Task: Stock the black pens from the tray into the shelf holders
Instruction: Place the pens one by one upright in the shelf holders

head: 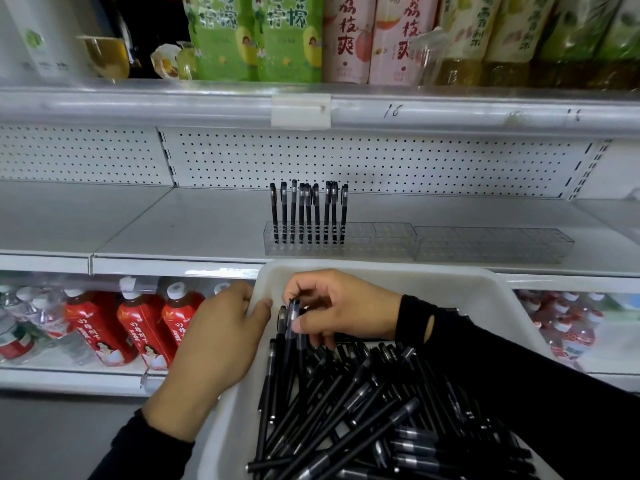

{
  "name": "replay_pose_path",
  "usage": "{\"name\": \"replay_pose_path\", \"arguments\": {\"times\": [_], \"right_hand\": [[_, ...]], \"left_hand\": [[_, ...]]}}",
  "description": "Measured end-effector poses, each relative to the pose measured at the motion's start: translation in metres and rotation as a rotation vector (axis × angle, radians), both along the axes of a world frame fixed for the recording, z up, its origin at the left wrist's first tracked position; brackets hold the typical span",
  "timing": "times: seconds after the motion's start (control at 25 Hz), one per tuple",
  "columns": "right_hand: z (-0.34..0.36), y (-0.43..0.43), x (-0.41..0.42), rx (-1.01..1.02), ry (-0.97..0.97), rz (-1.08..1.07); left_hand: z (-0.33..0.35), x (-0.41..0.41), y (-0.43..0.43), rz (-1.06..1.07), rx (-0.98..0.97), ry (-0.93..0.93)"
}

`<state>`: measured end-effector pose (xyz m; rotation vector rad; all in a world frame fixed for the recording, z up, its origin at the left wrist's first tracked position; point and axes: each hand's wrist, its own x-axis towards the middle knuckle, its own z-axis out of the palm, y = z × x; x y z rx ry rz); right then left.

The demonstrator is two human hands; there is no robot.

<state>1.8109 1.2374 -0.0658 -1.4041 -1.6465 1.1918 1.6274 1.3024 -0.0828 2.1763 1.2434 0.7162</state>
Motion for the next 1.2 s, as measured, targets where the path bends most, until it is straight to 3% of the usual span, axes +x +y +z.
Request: {"name": "replay_pose_path", "arguments": {"times": [0.48,0.72,1.0,1.2], "right_hand": [[-0.027,-0.004,-0.021,-0.161,-0.113,0.142],[-0.019,-0.003,-0.012,-0.136,-0.182,0.129],[0.06,0.006,0.061,0.099,0.041,-0.277],[0.077,0.031,0.121,0.333,-0.058,-0.697]], "left_hand": [[0.003,0.001,-0.001,0.005,-0.002,0.021],[0.003,0.0,-0.001,0.005,0.015,0.017],[0.001,0.0,-0.001,0.007,0.009,0.018],[0.0,0.001,-0.003,-0.022,-0.003,0.008]]}}
